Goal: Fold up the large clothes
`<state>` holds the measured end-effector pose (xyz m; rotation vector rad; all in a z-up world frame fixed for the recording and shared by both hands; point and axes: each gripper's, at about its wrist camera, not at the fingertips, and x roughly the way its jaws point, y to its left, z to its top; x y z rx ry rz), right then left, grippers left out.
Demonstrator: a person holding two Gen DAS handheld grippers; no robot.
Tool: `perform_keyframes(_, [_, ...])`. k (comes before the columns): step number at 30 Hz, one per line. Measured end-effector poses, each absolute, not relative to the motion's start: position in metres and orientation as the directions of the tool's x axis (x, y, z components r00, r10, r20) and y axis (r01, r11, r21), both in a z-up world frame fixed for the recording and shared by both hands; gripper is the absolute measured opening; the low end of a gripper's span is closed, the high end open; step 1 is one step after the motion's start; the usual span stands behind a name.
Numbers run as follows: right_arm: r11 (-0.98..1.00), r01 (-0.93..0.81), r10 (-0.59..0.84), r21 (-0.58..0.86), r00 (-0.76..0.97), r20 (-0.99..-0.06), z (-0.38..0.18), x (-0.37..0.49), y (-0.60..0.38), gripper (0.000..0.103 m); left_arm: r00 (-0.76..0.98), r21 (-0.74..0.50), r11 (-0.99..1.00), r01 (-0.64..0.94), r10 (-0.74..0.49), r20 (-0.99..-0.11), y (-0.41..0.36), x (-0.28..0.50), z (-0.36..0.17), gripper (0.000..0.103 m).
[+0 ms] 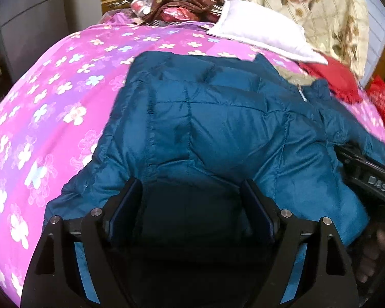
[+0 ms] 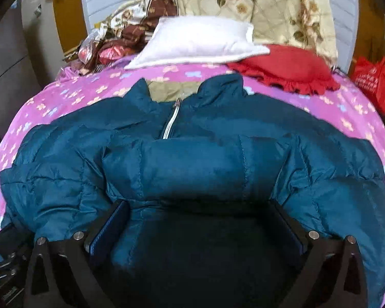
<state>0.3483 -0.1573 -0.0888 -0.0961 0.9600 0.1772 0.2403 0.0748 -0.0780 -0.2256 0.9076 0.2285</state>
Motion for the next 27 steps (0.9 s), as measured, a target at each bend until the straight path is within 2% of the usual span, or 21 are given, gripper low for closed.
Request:
perform_keyframes(1, [0.980, -0.199, 0.120, 0.002, 0.581, -0.805, -0.076, 0.341, -0.162, 0.096, 0.601, -0.106, 0.947, -0.303, 0.104, -0.792, 0.077, 0.238, -0.074, 0.081])
perform_keyframes(3, [0.981, -0.195, 0.125, -0.003, 0.640, -0.758, -0.053, 0.324, -0.177, 0.096, 0.629, -0.090, 0.942, -0.323, 0.142, -0.765, 0.076, 0.231, -0.063, 0.081])
perform_keyframes(5, [0.985, -0.174, 0.118, -0.006, 0.692, -0.712, -0.037, 0.303, -0.192, 0.096, 0.689, -0.057, 0.947, -0.316, 0.188, -0.700, 0.069, 0.221, -0.045, 0.081])
perform_keyframes(6, [0.987, -0.159, 0.112, -0.003, 0.703, -0.702, -0.033, 0.294, -0.200, 0.096, 0.722, -0.049, 0.954, -0.295, 0.190, -0.665, 0.062, 0.218, -0.037, 0.081])
perform_keyframes(8, [0.993, -0.120, 0.097, 0.014, 0.720, -0.688, -0.032, 0.281, -0.218, 0.096, 0.743, -0.040, 0.968, -0.246, 0.162, -0.649, 0.052, 0.219, -0.034, 0.081])
perform_keyframes(12, [0.996, -0.078, 0.074, 0.031, 0.638, -0.767, -0.082, 0.287, -0.238, 0.100, 0.644, -0.033, 0.980, -0.196, 0.103, -0.758, 0.046, 0.239, -0.071, 0.082])
perform_keyframes(14, [0.995, -0.097, 0.073, 0.012, 0.661, -0.747, -0.100, 0.286, -0.236, 0.103, 0.637, -0.052, 0.978, -0.201, 0.090, -0.766, 0.050, 0.243, -0.079, 0.085])
perform_keyframes(18, [0.996, -0.093, 0.060, -0.002, 0.654, -0.754, -0.103, 0.288, -0.234, 0.103, 0.612, -0.043, 0.971, -0.235, 0.113, -0.783, 0.054, 0.250, -0.083, 0.103])
perform_keyframes(21, [0.996, -0.093, 0.071, 0.012, 0.653, -0.754, -0.102, 0.289, -0.234, 0.103, 0.606, -0.085, 0.968, -0.237, 0.079, -0.792, 0.061, 0.252, -0.086, 0.103])
perform_keyframes(27, [0.996, -0.093, 0.069, 0.011, 0.649, -0.758, -0.103, 0.289, -0.236, 0.103, 0.616, -0.063, 0.968, -0.241, 0.103, -0.781, 0.055, 0.245, -0.088, 0.103])
